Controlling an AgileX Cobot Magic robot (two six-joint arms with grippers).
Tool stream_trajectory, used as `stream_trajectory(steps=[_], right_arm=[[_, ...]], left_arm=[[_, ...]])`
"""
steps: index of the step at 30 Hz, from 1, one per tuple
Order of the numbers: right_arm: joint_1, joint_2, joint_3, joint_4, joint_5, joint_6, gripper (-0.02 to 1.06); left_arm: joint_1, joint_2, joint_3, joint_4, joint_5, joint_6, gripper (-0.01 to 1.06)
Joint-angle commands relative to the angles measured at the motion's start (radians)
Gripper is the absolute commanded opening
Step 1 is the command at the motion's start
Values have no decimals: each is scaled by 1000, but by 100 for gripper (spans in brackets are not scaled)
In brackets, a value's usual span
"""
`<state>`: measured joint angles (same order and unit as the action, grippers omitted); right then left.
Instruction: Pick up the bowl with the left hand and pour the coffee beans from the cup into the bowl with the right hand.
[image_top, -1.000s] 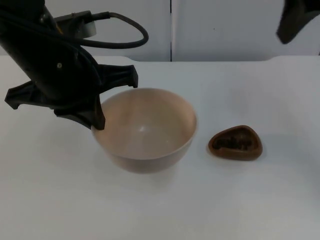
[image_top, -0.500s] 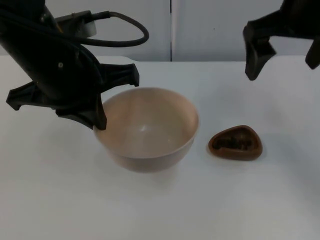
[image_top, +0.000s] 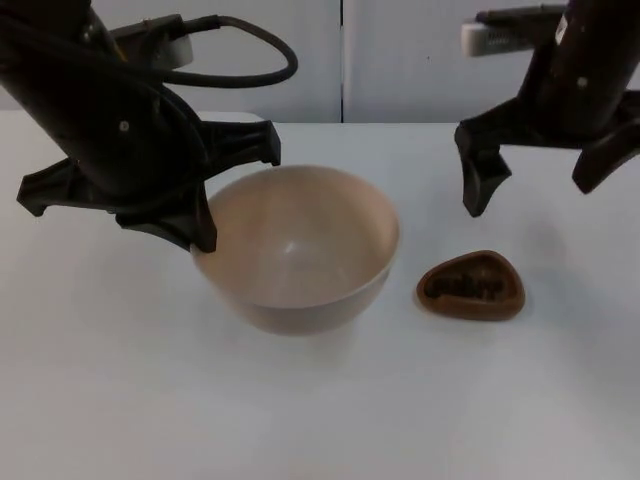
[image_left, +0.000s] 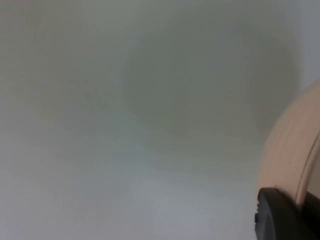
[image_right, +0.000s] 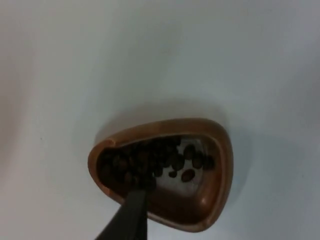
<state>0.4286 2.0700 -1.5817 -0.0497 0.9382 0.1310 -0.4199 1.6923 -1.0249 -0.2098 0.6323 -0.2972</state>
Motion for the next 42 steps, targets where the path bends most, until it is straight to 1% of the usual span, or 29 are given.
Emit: stream_trajectory(steps=[1, 5, 10, 15, 24, 25, 28, 33, 34, 36, 38, 39, 42], right_arm=[[-1, 20, -5, -1, -19, 0, 105], [-5, 47, -3, -3, -31, 7, 104], [-18, 78, -3, 3, -45, 7, 99], [-27, 98, -3, 3, -45, 25, 99], [-35, 105, 4, 0, -33, 151, 98], [-33, 105, 16, 4, -41, 172, 98], [-24, 105, 48, 7, -66, 179, 96], [-24, 105, 146, 8, -167, 183, 96], [-24, 105, 146, 8, -167, 183, 96], [-24, 105, 182, 7, -220, 185, 96], [-24, 105, 212, 24, -275, 185, 96], [-24, 105, 212, 24, -275, 185, 96], [-24, 105, 229, 28, -319, 185, 96]], left_arm=[[3, -7, 1, -9, -21, -19, 0], [3, -7, 1, -9, -26, -21, 0], [3, -7, 1, -9, -26, -21, 0], [3, -7, 1, -9, -19, -21, 0], [3, -7, 1, -9, -19, -21, 0], [3, -7, 1, -9, -19, -21, 0], [3, -7, 1, -9, -19, -21, 0], [3, -7, 1, -14, -18, -21, 0], [3, -7, 1, -14, -18, -21, 0], [3, -7, 1, -14, -18, -21, 0], [3, -7, 1, -14, -18, -21, 0], [3, -7, 1, -14, -18, -21, 0], [3, -7, 1, -14, -18, -21, 0]])
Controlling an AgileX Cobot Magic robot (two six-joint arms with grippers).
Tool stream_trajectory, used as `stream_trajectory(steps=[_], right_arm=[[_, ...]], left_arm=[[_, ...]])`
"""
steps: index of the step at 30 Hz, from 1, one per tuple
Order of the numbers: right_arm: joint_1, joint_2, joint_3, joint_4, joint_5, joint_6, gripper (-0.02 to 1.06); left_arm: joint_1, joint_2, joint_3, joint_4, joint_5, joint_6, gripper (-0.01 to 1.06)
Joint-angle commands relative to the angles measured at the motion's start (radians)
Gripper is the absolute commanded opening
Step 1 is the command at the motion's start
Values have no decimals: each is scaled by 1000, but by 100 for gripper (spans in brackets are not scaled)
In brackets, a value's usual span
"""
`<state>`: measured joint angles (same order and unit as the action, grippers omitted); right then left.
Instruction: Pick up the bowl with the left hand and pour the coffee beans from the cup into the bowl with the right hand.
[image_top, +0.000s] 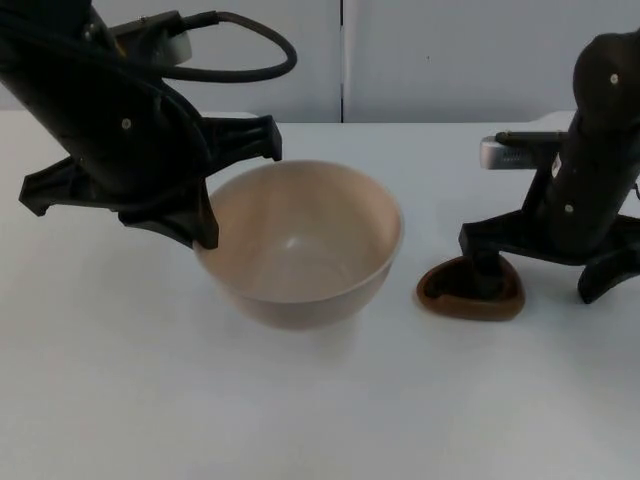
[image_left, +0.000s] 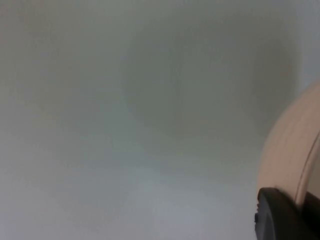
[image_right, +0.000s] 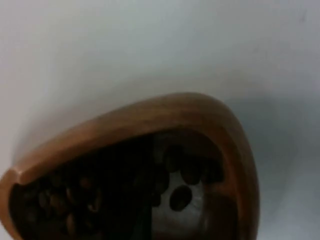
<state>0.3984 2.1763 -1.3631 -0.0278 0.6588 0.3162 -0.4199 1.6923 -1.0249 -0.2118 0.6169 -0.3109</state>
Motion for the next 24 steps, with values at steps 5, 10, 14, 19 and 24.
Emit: stream_trajectory(steps=[5, 10, 14, 19, 24], right_arm=[[7, -1, 10, 6, -76, 0, 95], [7, -1, 10, -1, -82, 0, 94], [7, -1, 10, -1, -80, 0, 90], [7, -1, 10, -1, -77, 0, 87], [7, -1, 10, -1, -75, 0, 82]], left_arm=[[3, -7, 1, -11, -3, -8, 0], [3, -7, 1, -11, -3, -8, 0], [3, -7, 1, -11, -3, -8, 0], [3, -7, 1, -16, -3, -8, 0], [3, -7, 1, -16, -3, -8, 0]])
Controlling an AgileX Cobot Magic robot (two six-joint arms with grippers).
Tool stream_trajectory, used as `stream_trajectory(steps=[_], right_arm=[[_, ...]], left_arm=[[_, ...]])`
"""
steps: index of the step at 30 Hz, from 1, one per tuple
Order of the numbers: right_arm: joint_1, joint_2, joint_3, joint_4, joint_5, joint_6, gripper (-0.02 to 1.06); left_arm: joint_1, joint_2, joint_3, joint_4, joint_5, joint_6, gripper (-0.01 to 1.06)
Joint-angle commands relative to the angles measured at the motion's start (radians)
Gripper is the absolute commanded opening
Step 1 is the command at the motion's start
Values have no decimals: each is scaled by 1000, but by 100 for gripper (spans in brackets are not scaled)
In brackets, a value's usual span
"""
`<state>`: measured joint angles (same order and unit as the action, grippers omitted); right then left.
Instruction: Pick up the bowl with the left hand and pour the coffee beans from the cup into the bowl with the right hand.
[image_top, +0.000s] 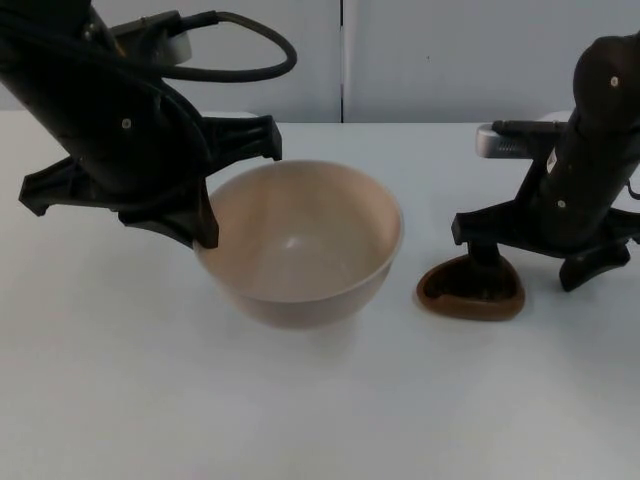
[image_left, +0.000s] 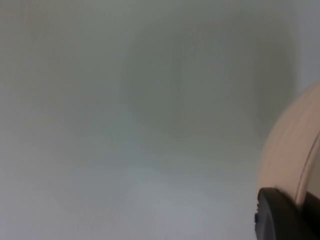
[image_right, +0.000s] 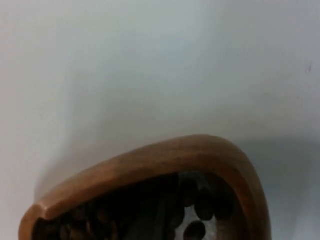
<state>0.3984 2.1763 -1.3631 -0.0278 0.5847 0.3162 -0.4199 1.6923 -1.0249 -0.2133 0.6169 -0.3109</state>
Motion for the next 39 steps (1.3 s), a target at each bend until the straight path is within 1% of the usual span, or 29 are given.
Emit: stream_trajectory(steps=[1, 3, 4, 7, 8, 11, 13, 17, 18, 20, 23, 24, 26, 28, 35, 39], right_arm=[[7, -1, 10, -1, -4, 0, 81], [7, -1, 10, 4, -5, 0, 78], [7, -1, 10, 4, -5, 0, 78], [7, -1, 10, 4, -6, 0, 65], [7, -1, 10, 4, -6, 0, 65], [7, -1, 10, 6, -9, 0, 49], [7, -1, 10, 8, -9, 0, 47], [7, -1, 10, 11, -9, 0, 35], [7, -1, 10, 11, -9, 0, 35], [7, -1, 10, 11, -16, 0, 28], [7, -6, 10, 15, -25, 0, 15], [7, -6, 10, 15, -25, 0, 15], [7, -6, 10, 15, -25, 0, 6], [7, -6, 10, 15, -25, 8, 0], [7, -16, 10, 15, -5, 8, 0], [7, -72, 6, 2, 37, 6, 0]], left_arm=[[3, -7, 1, -15, -3, -8, 0], [3, -7, 1, -15, -3, -8, 0], [3, -7, 1, -15, -3, -8, 0], [3, -7, 1, -15, -3, -8, 0], [3, -7, 1, -15, -3, -8, 0], [3, -7, 1, -20, -3, -8, 0], [3, -7, 1, -23, -3, -8, 0], [3, -7, 1, -23, -3, -8, 0], [3, -7, 1, -23, -3, -8, 0], [3, -7, 1, -23, -3, -8, 0], [3, -7, 1, -23, -3, -8, 0], [3, -7, 1, -23, -3, -8, 0], [3, -7, 1, -23, -3, -8, 0], [3, -7, 1, -23, -3, -8, 0], [3, -7, 1, -23, -3, -8, 0], [3, -7, 1, -23, -3, -8, 0]])
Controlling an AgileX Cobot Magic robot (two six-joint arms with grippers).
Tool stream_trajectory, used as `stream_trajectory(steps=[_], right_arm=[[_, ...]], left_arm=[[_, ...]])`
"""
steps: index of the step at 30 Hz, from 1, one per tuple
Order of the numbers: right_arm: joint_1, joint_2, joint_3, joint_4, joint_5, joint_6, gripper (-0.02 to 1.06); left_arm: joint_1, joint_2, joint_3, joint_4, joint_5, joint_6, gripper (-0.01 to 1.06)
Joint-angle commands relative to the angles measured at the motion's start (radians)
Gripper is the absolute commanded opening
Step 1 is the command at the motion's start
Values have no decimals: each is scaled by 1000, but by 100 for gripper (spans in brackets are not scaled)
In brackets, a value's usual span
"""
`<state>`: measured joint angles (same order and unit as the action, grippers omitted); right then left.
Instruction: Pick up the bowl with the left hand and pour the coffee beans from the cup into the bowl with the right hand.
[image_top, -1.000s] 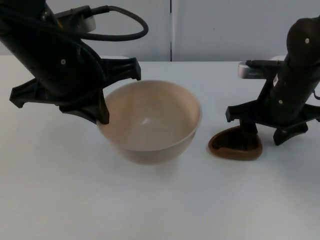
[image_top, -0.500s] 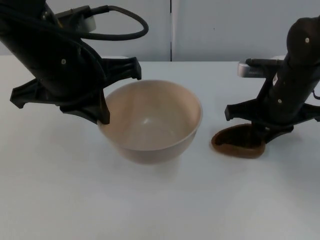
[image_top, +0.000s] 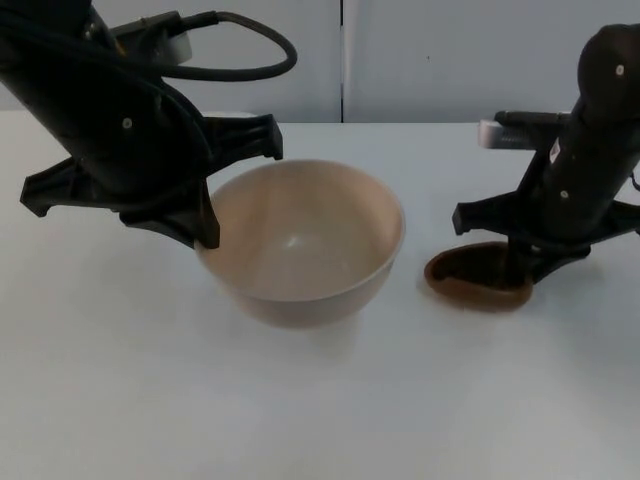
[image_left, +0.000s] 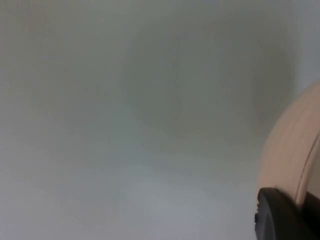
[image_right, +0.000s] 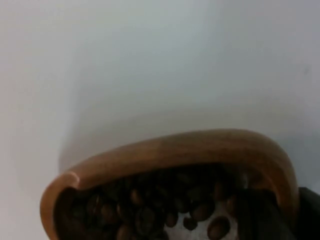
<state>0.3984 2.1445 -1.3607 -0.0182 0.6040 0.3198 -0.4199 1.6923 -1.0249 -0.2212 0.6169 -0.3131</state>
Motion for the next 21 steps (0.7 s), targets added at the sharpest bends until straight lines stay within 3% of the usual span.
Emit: stream_trajectory(steps=[1, 12, 17, 21], right_arm=[[7, -41, 4, -8, 18, 2, 0], [7, -259, 0, -111, 170, -10, 0], [7, -324, -101, -111, 351, -81, 0], [7, -339, -177, -110, 433, -106, 0]], left_arm=[[3, -7, 1, -15, -3, -5, 0], [3, -7, 1, -15, -5, -5, 0], [3, -7, 1, -15, -5, -5, 0], [3, -7, 1, -30, -5, -5, 0]])
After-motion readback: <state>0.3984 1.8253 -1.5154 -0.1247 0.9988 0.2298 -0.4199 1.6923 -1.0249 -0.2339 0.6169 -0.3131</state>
